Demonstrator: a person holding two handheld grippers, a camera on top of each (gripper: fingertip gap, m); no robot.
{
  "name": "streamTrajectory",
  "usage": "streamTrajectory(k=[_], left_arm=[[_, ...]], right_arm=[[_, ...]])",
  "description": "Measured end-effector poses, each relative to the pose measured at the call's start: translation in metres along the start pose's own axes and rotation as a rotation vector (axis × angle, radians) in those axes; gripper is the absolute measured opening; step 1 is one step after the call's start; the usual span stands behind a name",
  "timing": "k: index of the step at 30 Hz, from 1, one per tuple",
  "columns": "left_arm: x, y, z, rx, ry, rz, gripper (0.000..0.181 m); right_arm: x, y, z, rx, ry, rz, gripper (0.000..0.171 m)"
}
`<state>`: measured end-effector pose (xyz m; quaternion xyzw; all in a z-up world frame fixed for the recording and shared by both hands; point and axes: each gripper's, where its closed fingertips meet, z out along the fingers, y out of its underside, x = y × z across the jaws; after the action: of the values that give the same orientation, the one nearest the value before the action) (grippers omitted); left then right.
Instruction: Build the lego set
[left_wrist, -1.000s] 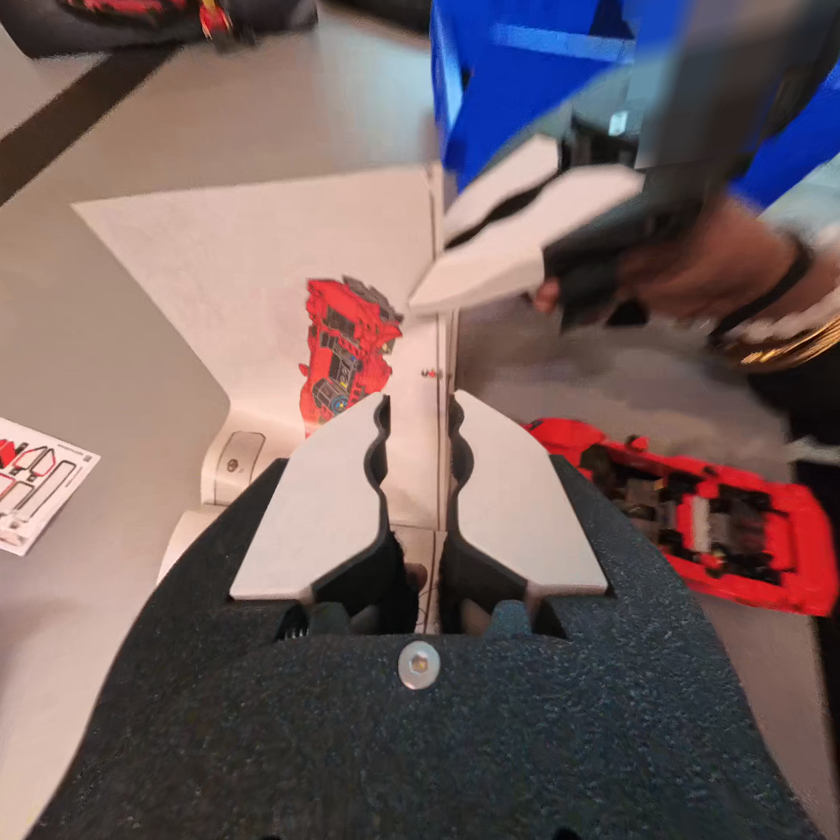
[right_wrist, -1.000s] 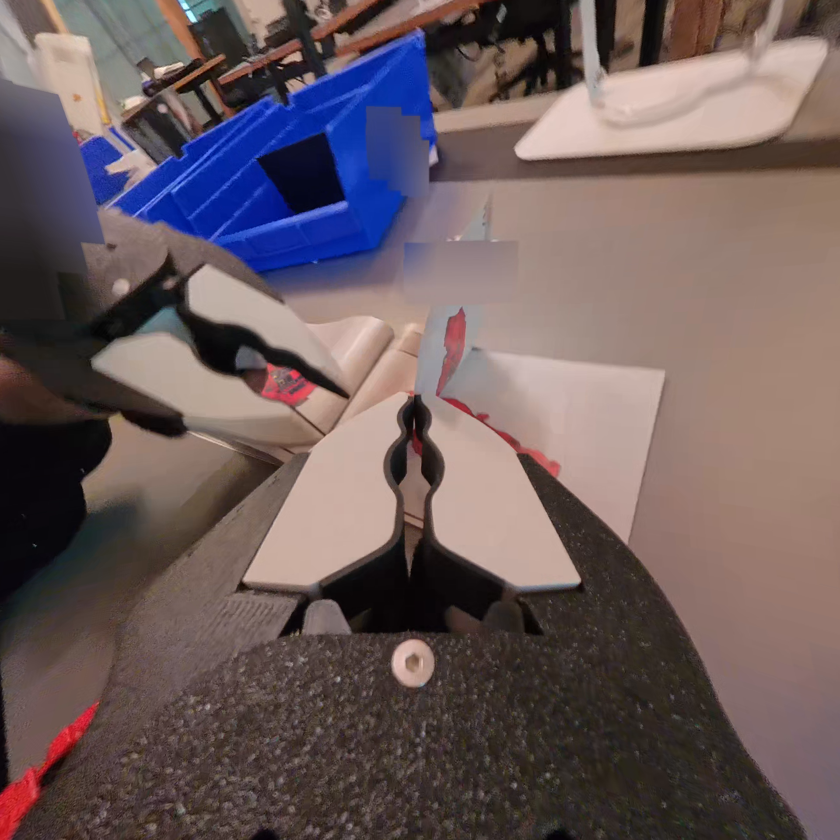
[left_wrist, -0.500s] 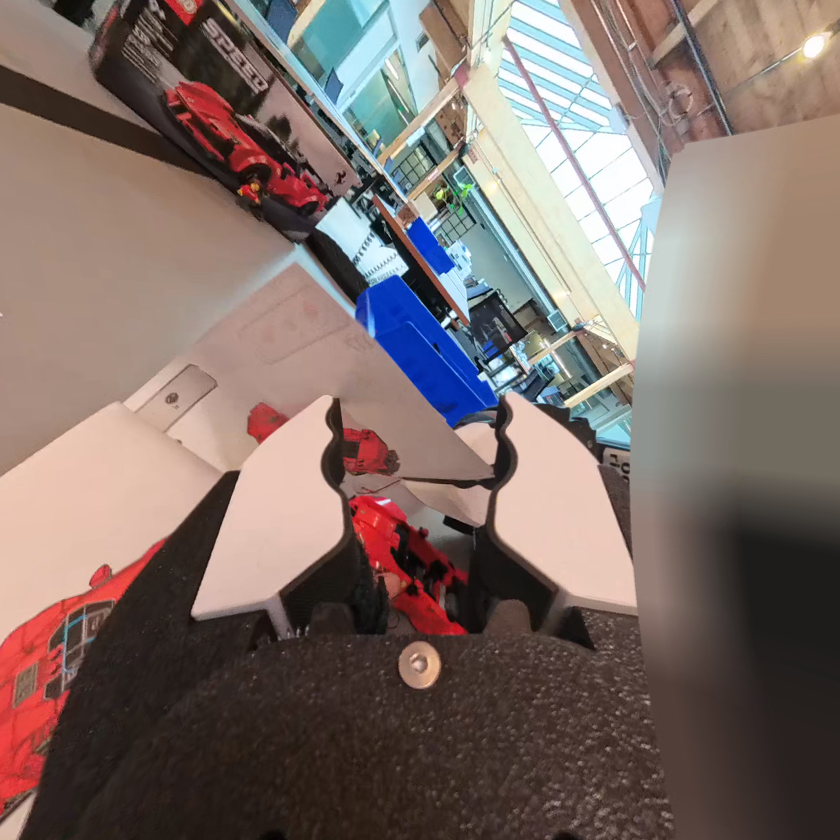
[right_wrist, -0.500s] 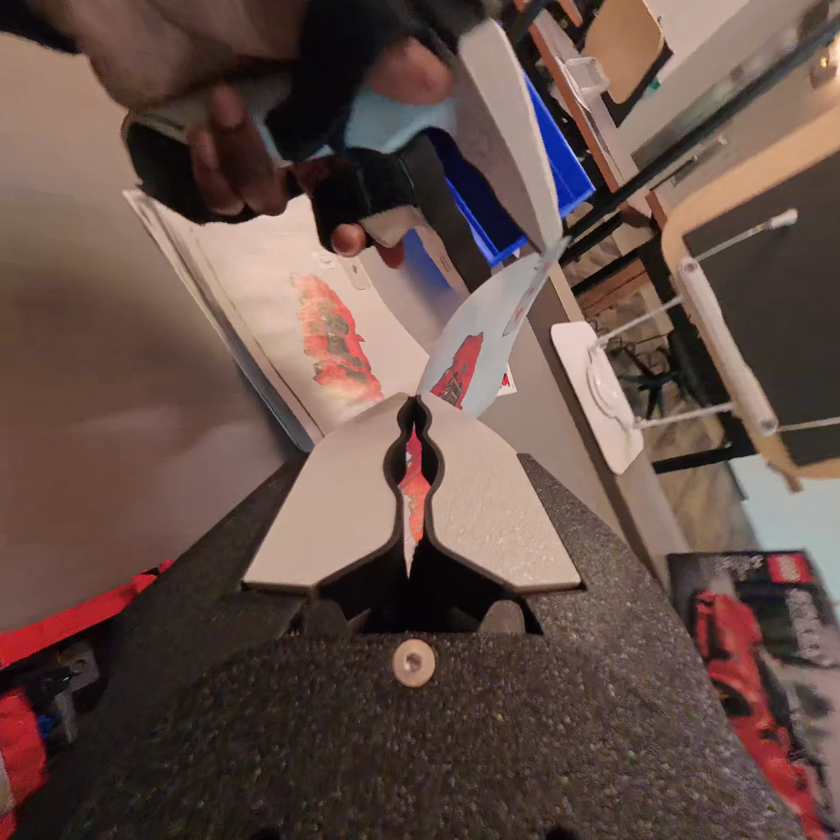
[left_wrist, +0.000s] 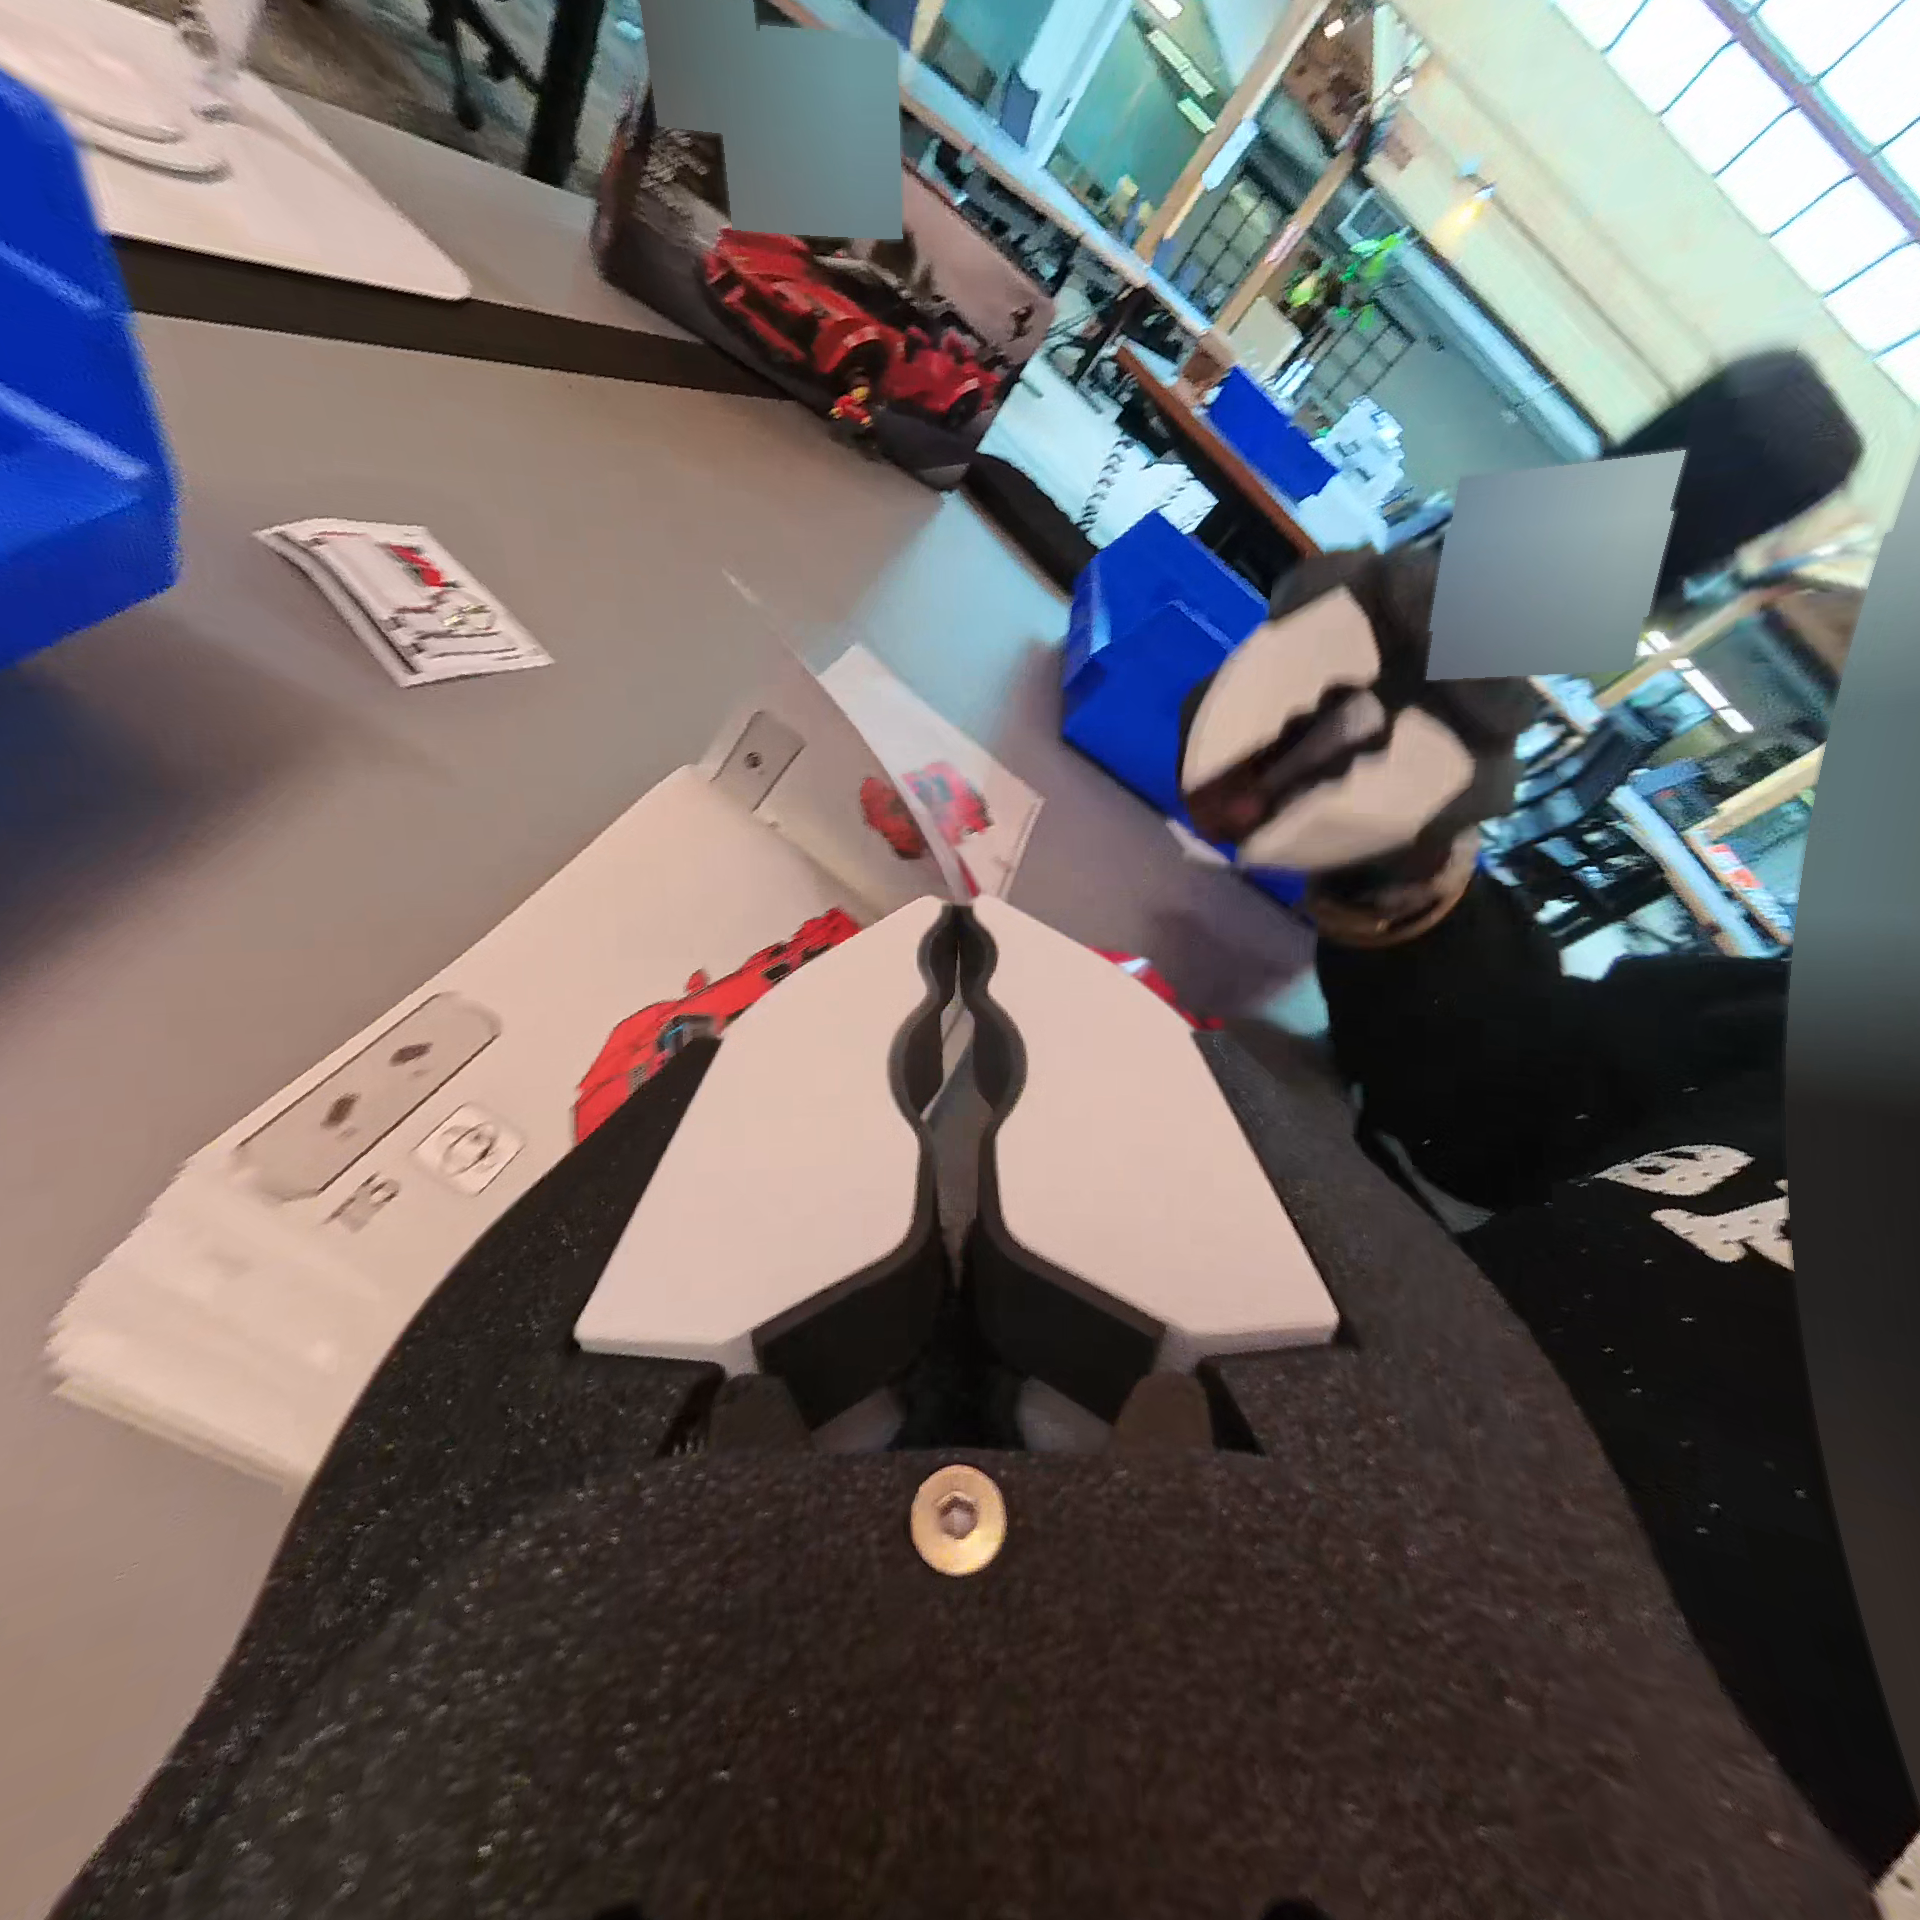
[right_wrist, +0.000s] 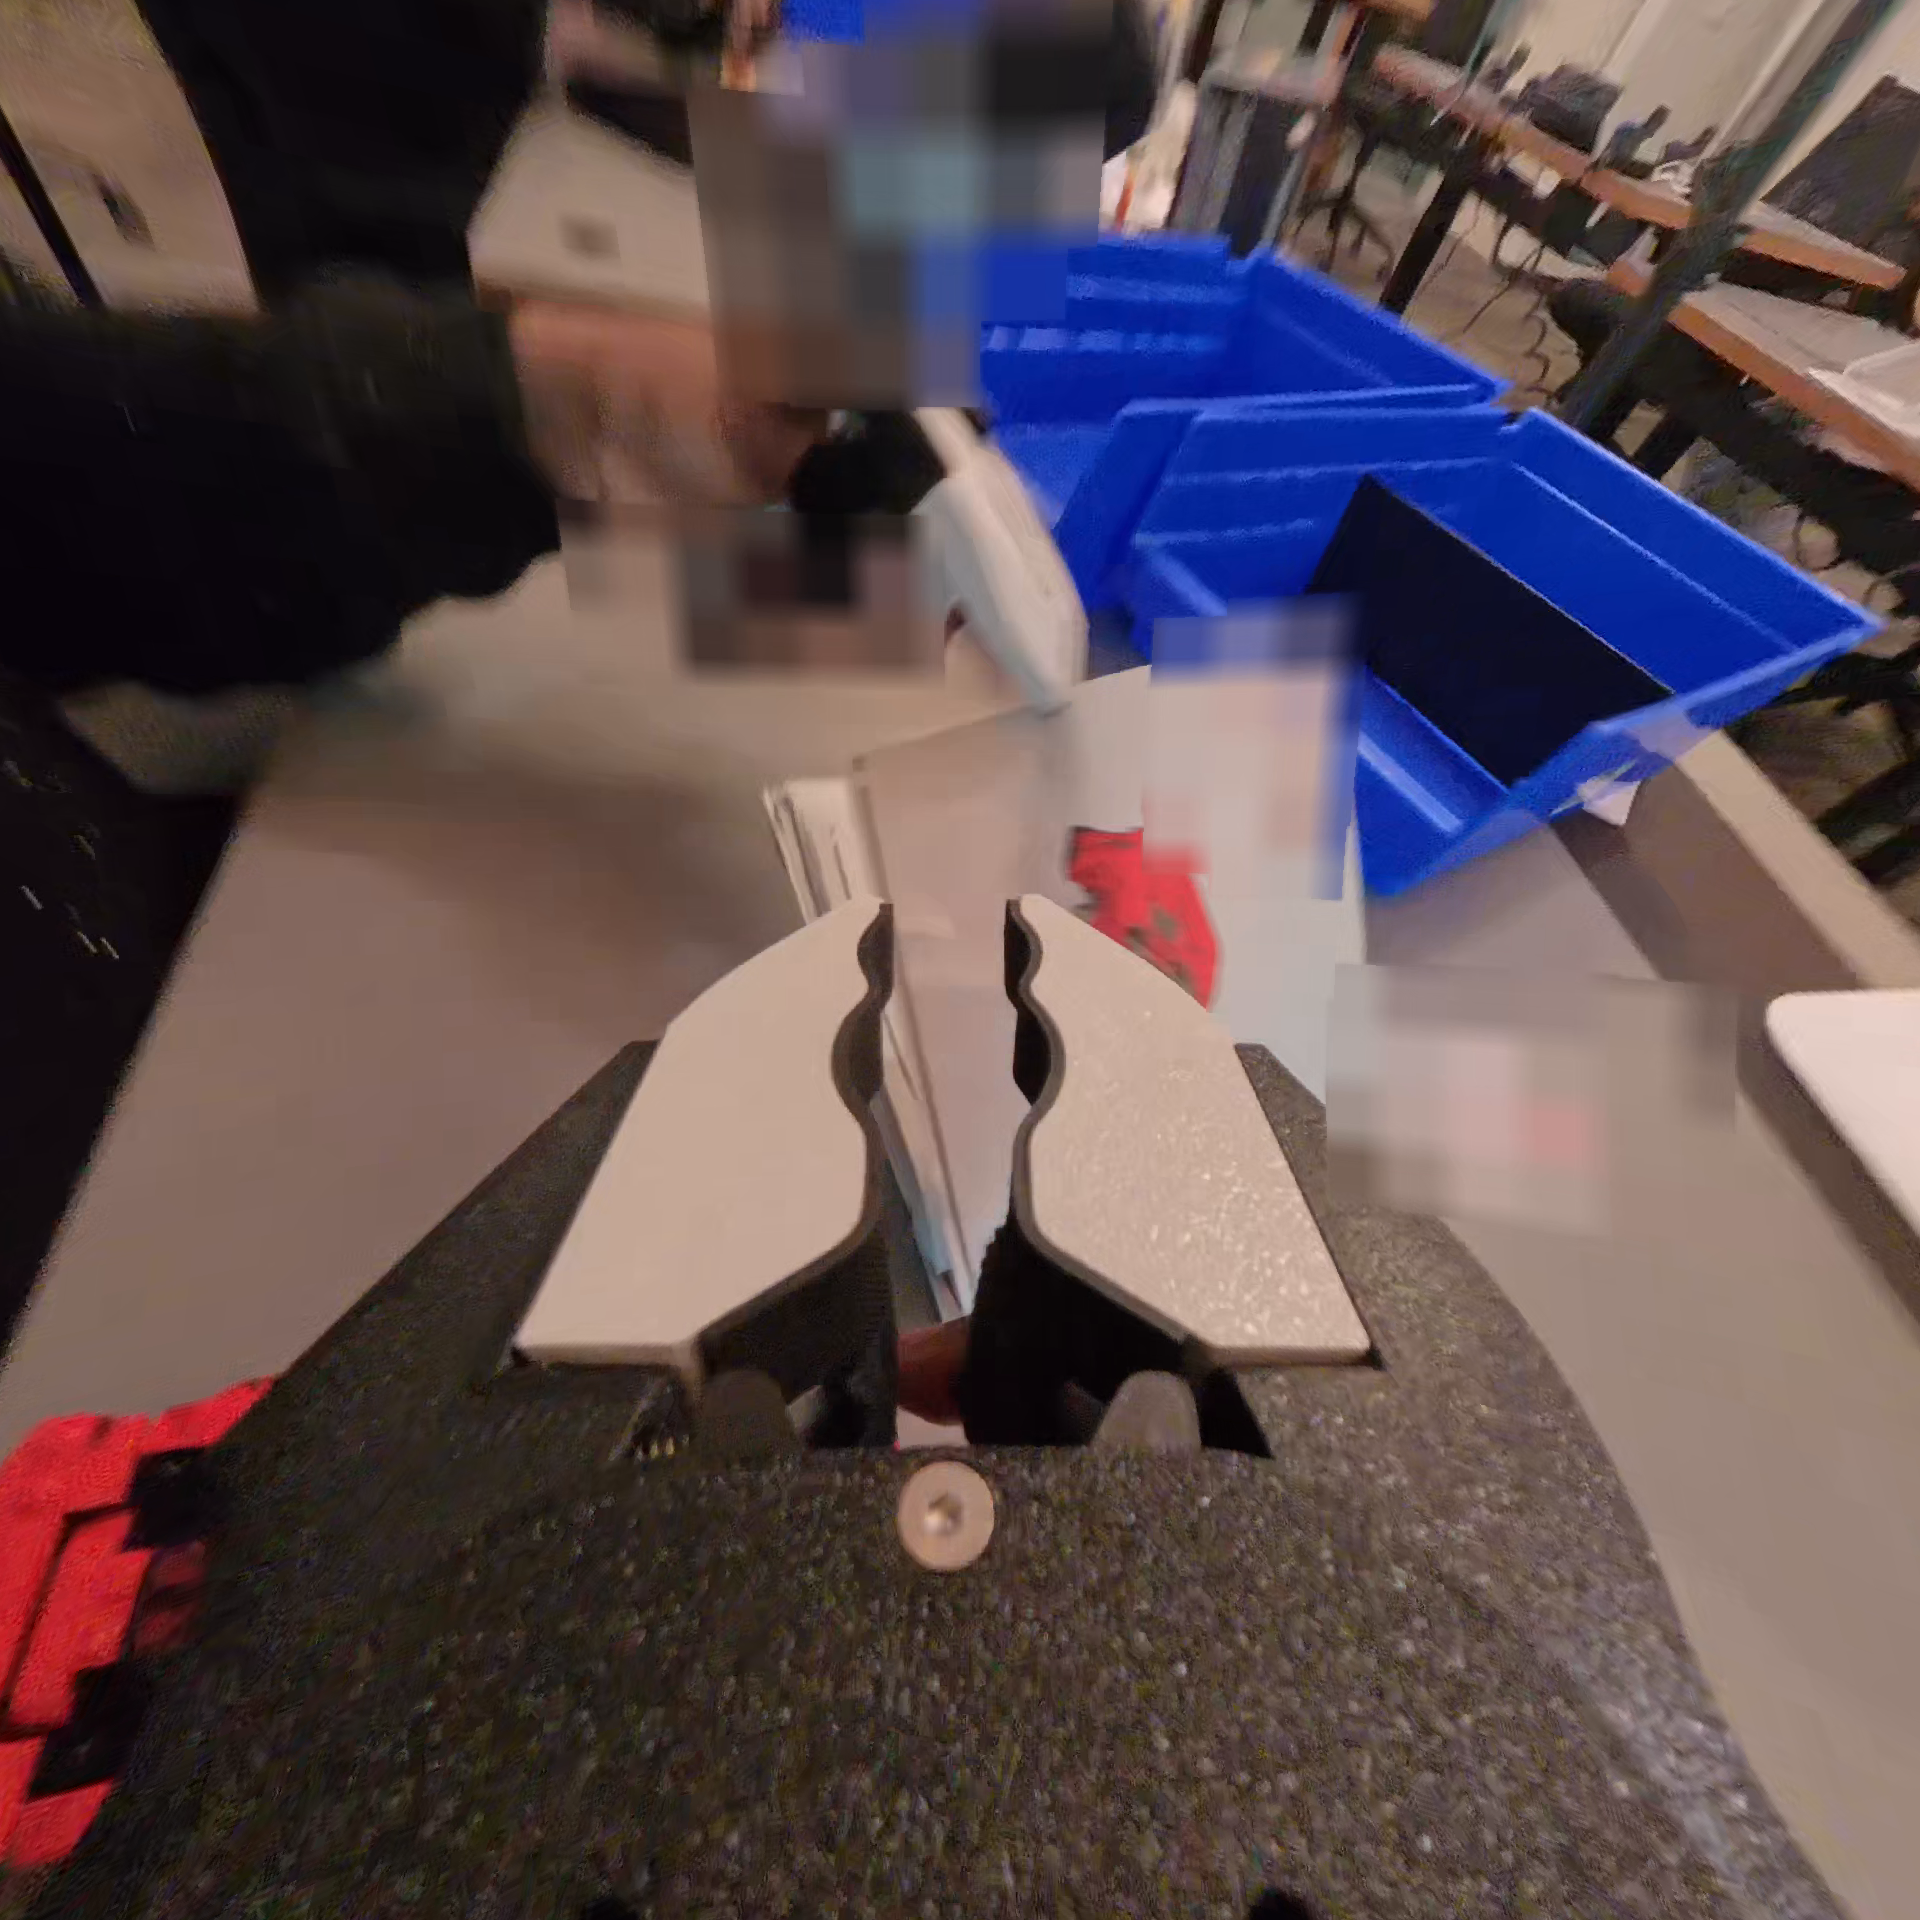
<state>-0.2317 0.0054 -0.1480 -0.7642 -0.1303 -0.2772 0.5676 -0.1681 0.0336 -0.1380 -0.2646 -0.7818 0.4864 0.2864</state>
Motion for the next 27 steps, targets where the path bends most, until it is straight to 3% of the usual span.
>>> streamTrajectory(k=[3,9,13,20,27], left_arm=[[-0.013,0.009,-0.009,-0.029,-0.065,-0.005,0.0],[-0.038,0.039,-0.028,-0.12,-0.242,0.008,0.0],[-0.056,0.054,-0.043,-0.198,-0.371,0.036,0.0],[-0.077,0.074,-0.05,-0.332,-0.449,0.022,0.0],[-0.082,0.086,-0.053,-0.377,-0.459,-0.004,0.0]], right_arm=[[0.044,0.018,-0.012,0.029,-0.001,0.284,0.0],[0.055,0.098,0.022,-0.204,-0.105,0.376,0.0],[0.061,0.099,0.033,-0.079,-0.162,0.477,0.0],[0.046,0.109,0.04,-0.191,-0.249,0.468,0.0],[0.046,0.108,0.039,-0.183,-0.297,0.534,0.0]])
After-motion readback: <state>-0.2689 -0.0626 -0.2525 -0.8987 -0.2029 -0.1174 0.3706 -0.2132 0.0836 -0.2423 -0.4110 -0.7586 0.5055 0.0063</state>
